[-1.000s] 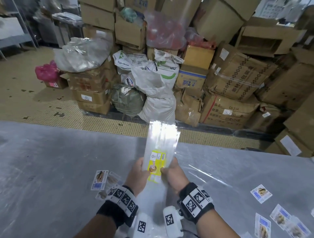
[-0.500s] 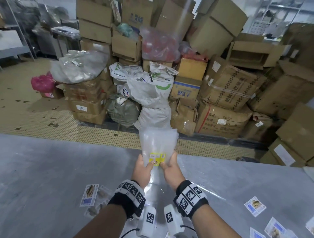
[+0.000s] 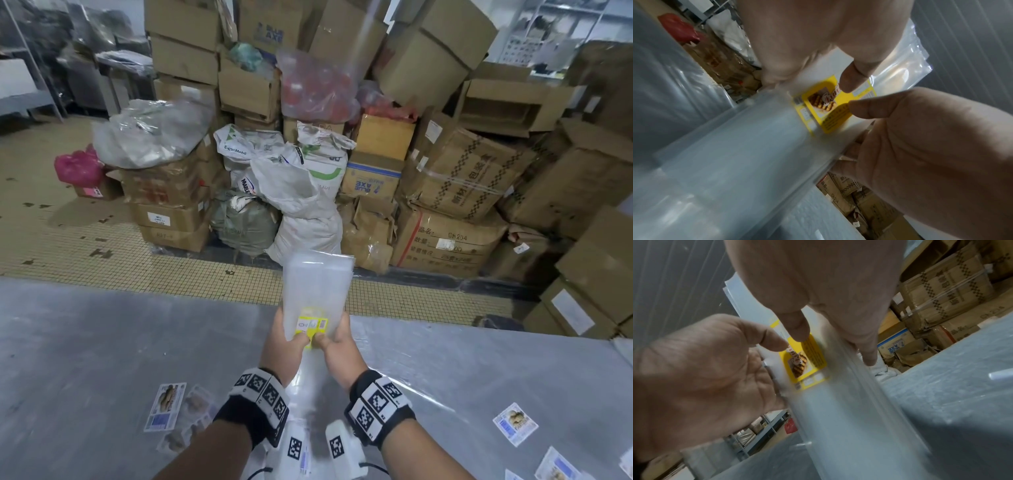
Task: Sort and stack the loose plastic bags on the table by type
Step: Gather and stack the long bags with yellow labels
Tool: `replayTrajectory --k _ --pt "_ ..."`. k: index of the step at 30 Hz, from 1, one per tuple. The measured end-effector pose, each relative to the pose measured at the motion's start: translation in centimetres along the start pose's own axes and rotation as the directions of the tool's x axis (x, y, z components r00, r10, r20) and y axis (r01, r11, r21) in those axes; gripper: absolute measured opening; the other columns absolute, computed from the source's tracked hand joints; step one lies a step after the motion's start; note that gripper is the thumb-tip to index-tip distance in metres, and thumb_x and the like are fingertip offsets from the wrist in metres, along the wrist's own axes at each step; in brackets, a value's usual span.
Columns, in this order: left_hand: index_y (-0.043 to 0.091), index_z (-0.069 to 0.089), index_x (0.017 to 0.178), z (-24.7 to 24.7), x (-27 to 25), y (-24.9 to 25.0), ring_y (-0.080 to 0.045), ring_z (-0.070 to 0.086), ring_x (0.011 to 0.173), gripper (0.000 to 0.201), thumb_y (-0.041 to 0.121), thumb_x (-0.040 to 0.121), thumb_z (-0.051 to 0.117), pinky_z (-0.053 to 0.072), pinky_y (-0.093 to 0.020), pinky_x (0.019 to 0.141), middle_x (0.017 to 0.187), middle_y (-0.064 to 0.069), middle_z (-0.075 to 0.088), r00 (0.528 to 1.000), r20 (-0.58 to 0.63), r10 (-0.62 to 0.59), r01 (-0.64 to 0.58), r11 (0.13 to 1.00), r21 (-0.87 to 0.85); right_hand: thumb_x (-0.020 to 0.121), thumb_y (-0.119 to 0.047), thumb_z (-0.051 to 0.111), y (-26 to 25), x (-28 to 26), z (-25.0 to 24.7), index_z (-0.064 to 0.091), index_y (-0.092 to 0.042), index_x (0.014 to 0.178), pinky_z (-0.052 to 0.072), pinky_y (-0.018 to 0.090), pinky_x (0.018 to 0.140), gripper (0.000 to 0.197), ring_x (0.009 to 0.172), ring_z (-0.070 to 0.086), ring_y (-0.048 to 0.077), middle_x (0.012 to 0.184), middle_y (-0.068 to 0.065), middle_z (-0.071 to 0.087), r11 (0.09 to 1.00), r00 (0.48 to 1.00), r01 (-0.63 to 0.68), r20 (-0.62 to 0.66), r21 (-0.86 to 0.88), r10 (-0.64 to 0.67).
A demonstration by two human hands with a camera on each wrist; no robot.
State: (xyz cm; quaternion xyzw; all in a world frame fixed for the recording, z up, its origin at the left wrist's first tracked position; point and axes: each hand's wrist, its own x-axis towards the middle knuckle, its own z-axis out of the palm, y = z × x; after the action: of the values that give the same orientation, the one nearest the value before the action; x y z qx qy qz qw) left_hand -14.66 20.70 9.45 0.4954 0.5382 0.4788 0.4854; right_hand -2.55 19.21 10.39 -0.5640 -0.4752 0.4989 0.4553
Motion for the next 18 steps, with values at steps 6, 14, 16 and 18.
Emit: replayTrajectory --k 6,14,16,18 --pt "0.027 0.057 0.112 0.3 0.1 0.1 -0.016 0.067 0.092 0.053 0.010 0.061 0.056 0.051 -0.034 0.083 0.097 0.005 0.071 0.999 -0.046 -0.011 0.009 0.999 -0.044 0.096 0.005 0.047 0.2 0.0 0.3 0.040 -0.033 0.123 0.050 0.016 0.078 0.047 0.093 0.066 -0.004 0.111 -0.006 0.066 0.999 0.999 0.044 0.000 0.015 -0.044" --pt "0.021 0.062 0.099 -0.1 1.1 1.5 -0.024 0.067 0.089 0.035 0.015 0.064 0.060 0.054 -0.042 0.081 0.090 -0.004 0.071 1.000 -0.012 0.020 -0.021 0.998 -0.066 0.097 0.003 0.048 -0.7 0.5 -0.4 0.044 -0.030 0.120 0.054 0.028 0.087 0.041 0.100 0.067 0.008 0.110 -0.002 0.068 0.993 0.994 0.109 -0.005 0.035 -0.109" --pt "0.021 0.062 0.098 -0.4 1.2 1.5 -0.027 0.067 0.090 0.036 0.016 0.063 0.058 0.054 -0.044 0.082 0.091 -0.005 0.070 1.000 0.008 0.005 -0.004 0.998 -0.057 0.095 0.003 0.049 -0.4 0.5 -0.6 0.042 -0.035 0.122 0.053 0.030 0.090 0.046 0.101 0.067 0.007 0.111 -0.005 0.068 0.996 0.996 0.087 0.005 -0.008 -0.087" --pt "0.023 0.061 0.103 -0.4 1.3 1.4 -0.025 0.066 0.092 0.040 0.017 0.064 0.058 0.053 -0.041 0.083 0.095 -0.003 0.070 1.000 0.027 -0.006 0.008 0.997 -0.071 0.094 0.004 0.049 -0.2 0.6 -0.6 0.040 -0.040 0.120 0.053 0.031 0.090 0.051 0.099 0.066 0.007 0.111 -0.004 0.066 0.997 0.997 0.079 0.005 -0.023 -0.079"
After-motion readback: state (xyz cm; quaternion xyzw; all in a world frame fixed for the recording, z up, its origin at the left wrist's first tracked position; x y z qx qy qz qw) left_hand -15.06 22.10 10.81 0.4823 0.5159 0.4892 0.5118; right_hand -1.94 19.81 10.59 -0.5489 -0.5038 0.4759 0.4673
